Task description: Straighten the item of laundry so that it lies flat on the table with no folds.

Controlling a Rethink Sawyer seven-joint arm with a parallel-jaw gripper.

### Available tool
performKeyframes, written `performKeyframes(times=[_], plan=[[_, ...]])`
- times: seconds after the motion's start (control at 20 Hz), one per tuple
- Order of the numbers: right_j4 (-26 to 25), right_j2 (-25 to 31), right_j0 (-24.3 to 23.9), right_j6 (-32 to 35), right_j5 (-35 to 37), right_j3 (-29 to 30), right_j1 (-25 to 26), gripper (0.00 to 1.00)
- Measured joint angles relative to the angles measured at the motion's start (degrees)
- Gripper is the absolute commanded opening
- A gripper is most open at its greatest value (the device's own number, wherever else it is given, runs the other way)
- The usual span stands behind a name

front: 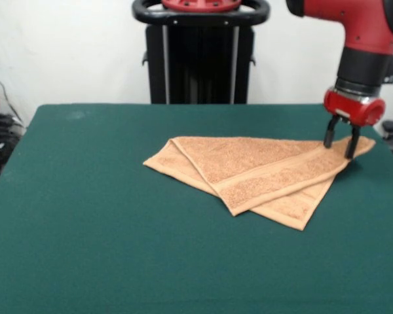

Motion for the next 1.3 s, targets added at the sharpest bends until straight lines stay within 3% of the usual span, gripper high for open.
performKeyframes(times=[1.2, 1.25, 1.3], plan=[[-0.16, 2.35, 0.02, 0.00, -1.76, 0.01, 1.93, 1.00], [-0.18, 2.35, 0.11, 0.00, -1.79, 0.01, 1.98, 0.00], [-0.17, 2.34, 0.13, 0.00, -1.79, 0.01, 2.01, 0.00]])
